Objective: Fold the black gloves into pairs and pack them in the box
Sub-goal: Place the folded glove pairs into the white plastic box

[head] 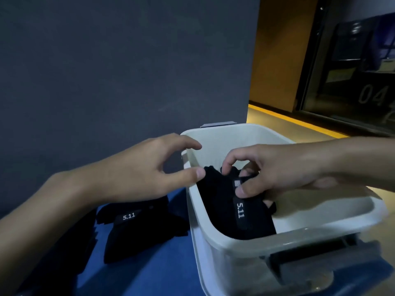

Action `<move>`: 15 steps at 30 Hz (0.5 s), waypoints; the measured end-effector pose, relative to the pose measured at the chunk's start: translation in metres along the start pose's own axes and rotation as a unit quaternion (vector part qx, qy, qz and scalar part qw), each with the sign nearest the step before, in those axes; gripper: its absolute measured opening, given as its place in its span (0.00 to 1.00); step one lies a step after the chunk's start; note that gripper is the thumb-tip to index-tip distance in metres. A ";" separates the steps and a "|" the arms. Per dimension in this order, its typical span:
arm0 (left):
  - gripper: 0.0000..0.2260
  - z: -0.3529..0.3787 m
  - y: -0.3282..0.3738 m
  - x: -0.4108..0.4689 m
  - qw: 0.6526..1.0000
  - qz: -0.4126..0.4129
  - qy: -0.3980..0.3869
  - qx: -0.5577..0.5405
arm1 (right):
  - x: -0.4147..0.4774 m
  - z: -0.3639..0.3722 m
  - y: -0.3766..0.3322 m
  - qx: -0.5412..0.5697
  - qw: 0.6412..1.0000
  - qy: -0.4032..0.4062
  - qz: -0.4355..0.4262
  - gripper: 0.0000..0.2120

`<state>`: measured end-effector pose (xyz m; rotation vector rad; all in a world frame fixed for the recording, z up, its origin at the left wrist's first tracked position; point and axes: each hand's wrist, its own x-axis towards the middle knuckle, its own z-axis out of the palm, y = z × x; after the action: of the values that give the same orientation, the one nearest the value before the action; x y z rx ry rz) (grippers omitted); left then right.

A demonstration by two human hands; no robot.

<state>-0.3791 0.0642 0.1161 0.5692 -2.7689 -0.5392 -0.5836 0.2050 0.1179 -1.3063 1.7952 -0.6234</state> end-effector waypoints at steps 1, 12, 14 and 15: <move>0.33 -0.001 0.000 -0.001 1.000 0.001 -0.005 0.004 | 0.003 0.004 0.003 0.000 1.000 -0.014 0.009 0.14; 0.33 -0.006 0.003 -0.008 0.999 -0.007 -0.053 0.007 | 0.017 0.022 0.017 -0.247 0.966 -0.044 -0.056 0.14; 0.32 -0.006 0.003 -0.007 0.998 -0.007 -0.055 0.010 | 0.017 0.019 0.015 -0.359 0.928 -0.028 -0.095 0.18; 0.32 -0.006 0.002 -0.007 0.998 -0.008 -0.055 0.011 | 0.016 0.018 0.014 -0.372 0.922 -0.024 -0.103 0.19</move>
<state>-0.3722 0.0670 0.1208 0.5836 -2.8793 -0.5600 -0.5785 0.1955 0.0924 -2.0065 1.9435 0.0195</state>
